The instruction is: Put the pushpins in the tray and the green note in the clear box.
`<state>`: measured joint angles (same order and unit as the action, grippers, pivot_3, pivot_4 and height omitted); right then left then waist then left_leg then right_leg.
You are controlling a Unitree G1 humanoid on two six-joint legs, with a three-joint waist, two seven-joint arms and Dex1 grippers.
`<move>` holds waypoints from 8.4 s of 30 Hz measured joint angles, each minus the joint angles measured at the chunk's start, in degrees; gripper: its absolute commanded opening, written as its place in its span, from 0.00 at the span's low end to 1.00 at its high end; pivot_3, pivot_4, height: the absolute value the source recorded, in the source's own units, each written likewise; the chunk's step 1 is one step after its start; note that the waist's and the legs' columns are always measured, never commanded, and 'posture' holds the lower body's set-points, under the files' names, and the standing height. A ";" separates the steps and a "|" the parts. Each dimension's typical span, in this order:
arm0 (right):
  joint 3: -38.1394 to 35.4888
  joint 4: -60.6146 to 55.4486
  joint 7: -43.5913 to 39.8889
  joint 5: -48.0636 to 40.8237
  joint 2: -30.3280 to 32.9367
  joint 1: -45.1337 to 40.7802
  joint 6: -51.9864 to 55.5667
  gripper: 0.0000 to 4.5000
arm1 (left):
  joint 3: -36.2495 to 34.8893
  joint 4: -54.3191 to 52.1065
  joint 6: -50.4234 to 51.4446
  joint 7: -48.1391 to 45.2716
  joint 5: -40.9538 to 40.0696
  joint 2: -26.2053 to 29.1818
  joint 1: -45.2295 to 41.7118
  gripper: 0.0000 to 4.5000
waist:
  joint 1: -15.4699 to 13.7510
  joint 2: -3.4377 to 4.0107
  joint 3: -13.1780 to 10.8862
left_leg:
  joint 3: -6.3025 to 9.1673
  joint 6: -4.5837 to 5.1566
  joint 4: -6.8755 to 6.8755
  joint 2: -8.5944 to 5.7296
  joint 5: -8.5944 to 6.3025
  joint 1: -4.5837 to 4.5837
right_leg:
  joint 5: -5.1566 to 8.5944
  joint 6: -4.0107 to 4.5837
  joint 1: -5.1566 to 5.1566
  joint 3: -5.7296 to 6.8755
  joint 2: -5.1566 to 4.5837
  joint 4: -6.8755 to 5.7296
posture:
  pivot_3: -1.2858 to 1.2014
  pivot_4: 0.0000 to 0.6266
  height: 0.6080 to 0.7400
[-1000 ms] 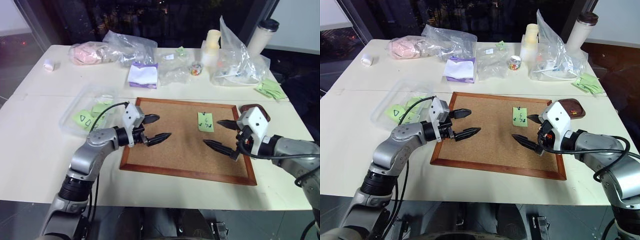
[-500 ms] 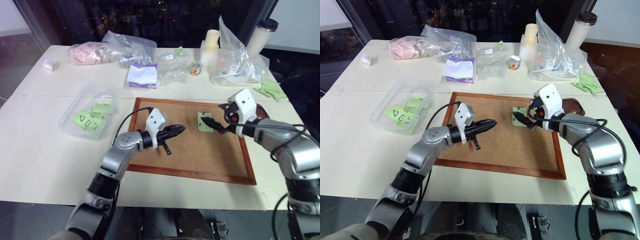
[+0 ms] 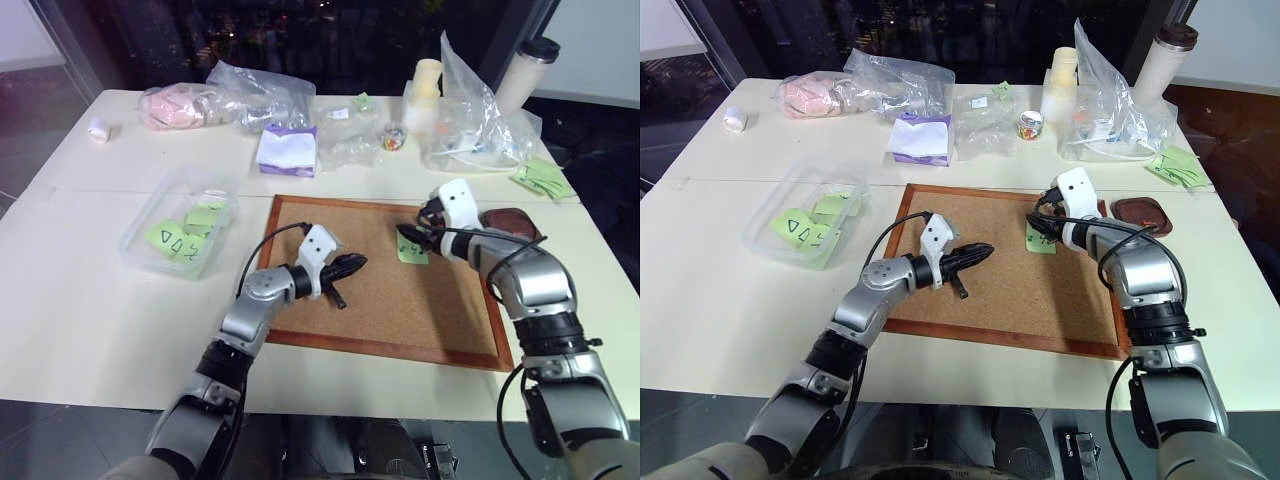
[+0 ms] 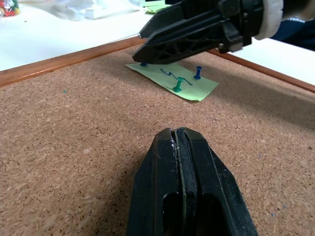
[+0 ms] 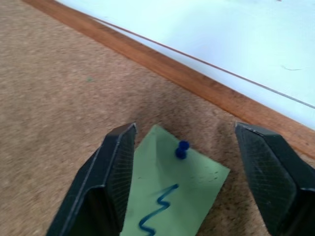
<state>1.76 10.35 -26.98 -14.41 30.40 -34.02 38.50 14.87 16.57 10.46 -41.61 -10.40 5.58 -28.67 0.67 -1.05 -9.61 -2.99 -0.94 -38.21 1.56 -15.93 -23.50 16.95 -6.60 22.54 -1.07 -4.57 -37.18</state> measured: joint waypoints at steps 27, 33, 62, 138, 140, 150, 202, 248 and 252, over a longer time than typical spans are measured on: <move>-7.07 -8.15 -0.10 -0.90 -0.20 -0.76 4.31 0.01 | 0.13 2.50 -1.38 0.51 3.58 -0.33 -1.19 0.00 | -0.05 0.24 0.15 | 0.03 0.00 -0.02 0.00 0.00 0.10 | 0.00 0.00 -0.11 0.01 -0.02 -0.04 | 0.52 0.24 1.00; -13.28 -13.07 4.02 -1.71 1.35 -0.58 8.30 0.01 | 0.09 3.23 -1.95 0.56 3.70 -0.71 -1.41 0.00 | -0.17 0.26 0.16 | 0.03 0.01 -0.02 -0.02 -0.01 0.10 | 0.00 0.00 -0.14 0.01 -0.05 -0.02 | 0.52 0.24 1.00; -27.67 15.88 14.95 -2.21 1.54 0.30 -5.39 0.99 | -0.10 4.42 -3.23 0.56 4.18 -0.83 -1.59 0.00 | 0.05 0.66 0.40 | 0.00 0.01 -0.01 -0.05 -0.01 0.15 | 0.00 -0.01 -0.19 -0.02 -0.05 0.00 | 0.52 0.24 1.00; -7.20 -15.87 -1.87 -4.85 0.01 17.61 0.74 0.00 | -0.01 3.60 -3.16 0.53 4.83 -0.47 -1.23 0.00 | -0.01 0.64 0.39 | 0.08 0.03 0.02 -0.04 -0.02 0.14 | 0.00 0.00 -0.17 0.01 0.01 0.05 | 0.52 0.24 1.00; -8.08 -17.36 -1.84 -5.63 0.01 17.64 1.59 0.00 | 0.04 3.64 -3.23 0.54 4.88 -0.48 -1.22 0.00 | -0.03 0.64 0.39 | 0.08 0.03 0.02 -0.04 -0.02 0.13 | 0.00 0.00 -0.17 0.01 0.01 0.06 | 0.52 0.24 1.00; -23.13 -21.42 5.44 -16.20 -3.00 13.29 9.28 0.00 | 0.13 5.39 -4.73 0.77 5.39 -1.11 -1.39 0.00 | -0.10 0.65 0.40 | 0.10 0.04 0.02 -0.03 -0.02 0.15 | 0.00 0.00 -0.22 0.02 -0.03 0.07 | 0.52 0.24 1.00; -5.15 -19.40 0.37 -8.55 -1.34 17.15 -0.99 0.99 | 0.09 4.66 -4.89 1.05 6.15 -1.05 -1.32 0.00 | -0.01 0.69 0.43 | 0.11 0.04 0.05 -0.04 -0.03 0.15 | 0.00 -0.01 -0.21 0.03 0.01 0.08 | 0.52 0.24 1.00; -7.34 -42.01 -8.34 -10.54 9.52 21.59 6.23 0.00 | -8.87 1.57 16.01 0.56 -7.89 -4.87 -5.09 0.78 | -0.06 0.46 0.31 | 0.22 0.05 0.05 -0.04 -0.03 -0.02 | 0.01 0.00 -0.08 0.11 0.01 0.13 | 0.52 0.24 1.00; -7.21 -43.24 -8.88 -10.37 11.28 22.26 6.11 0.00 | -14.17 -0.89 24.52 1.03 -15.94 -6.58 -7.62 0.78 | -0.07 0.42 0.28 | 0.22 0.05 0.05 -0.05 -0.03 -0.03 | 0.01 0.00 -0.08 0.11 0.01 0.14 | 0.52 0.24 1.00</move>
<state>-5.45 -32.90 -35.86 -24.78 41.68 -11.76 44.61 0.70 15.68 34.99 -40.58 -26.34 -1.00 -36.29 0.60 -0.63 -9.32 -2.77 -0.89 -38.16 1.51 -15.96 -23.53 16.96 -6.61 22.46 -0.96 -4.57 -37.04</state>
